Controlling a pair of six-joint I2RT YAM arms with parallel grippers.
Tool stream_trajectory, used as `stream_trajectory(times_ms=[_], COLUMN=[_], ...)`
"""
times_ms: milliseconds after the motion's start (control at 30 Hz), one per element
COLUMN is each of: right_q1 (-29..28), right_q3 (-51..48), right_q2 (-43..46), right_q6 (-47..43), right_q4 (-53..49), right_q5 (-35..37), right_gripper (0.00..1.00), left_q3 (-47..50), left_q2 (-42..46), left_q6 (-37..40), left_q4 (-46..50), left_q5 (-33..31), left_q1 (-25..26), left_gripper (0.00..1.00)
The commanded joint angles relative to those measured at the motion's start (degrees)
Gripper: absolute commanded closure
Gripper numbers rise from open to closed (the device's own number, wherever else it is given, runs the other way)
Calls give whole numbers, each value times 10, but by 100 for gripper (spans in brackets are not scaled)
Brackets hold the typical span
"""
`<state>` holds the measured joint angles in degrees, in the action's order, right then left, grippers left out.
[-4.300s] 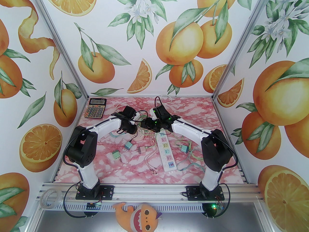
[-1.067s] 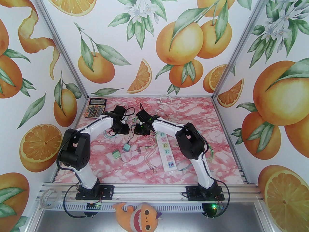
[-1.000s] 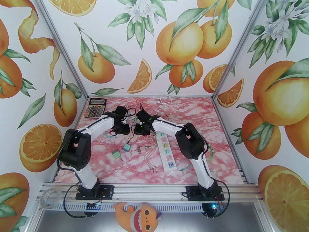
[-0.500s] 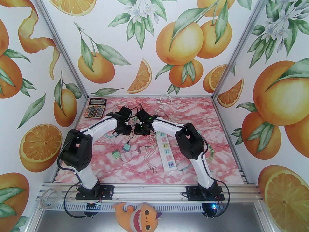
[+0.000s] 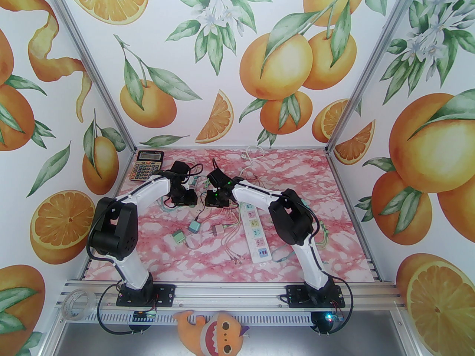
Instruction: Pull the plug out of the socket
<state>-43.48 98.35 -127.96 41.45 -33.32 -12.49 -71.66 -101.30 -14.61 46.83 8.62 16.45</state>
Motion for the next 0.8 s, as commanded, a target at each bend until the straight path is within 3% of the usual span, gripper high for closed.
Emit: stream_trajectory(times_ms=[0,167,333,533,633,767], right_q1=[-1,-2,-2,-2,-2,-1], right_q3=[-19,-12,-8,-6,-9,-10], right_q2=[-62,-65,-67,-70,-70,-70], right_q6=[-13,-16,-19,-20,-22,-25], right_q4=[-112,-117,-122,-124,-126,-129], right_q5=[44,43,44,45,49,51], right_gripper=[76,76,76,77,77,77], left_q3=[-25,-37,-43,-48,-48,-44], left_q2=[24,8,-2,1,3,4], left_q6=[9,40,50,38,13,-8], left_q4=[13,35,42,41,41,40], left_q5=[-64,-188,-213,-174,-75,-2], left_q1=[31,95,115,102,43,-10], left_gripper=[85,85,86,85,86,86])
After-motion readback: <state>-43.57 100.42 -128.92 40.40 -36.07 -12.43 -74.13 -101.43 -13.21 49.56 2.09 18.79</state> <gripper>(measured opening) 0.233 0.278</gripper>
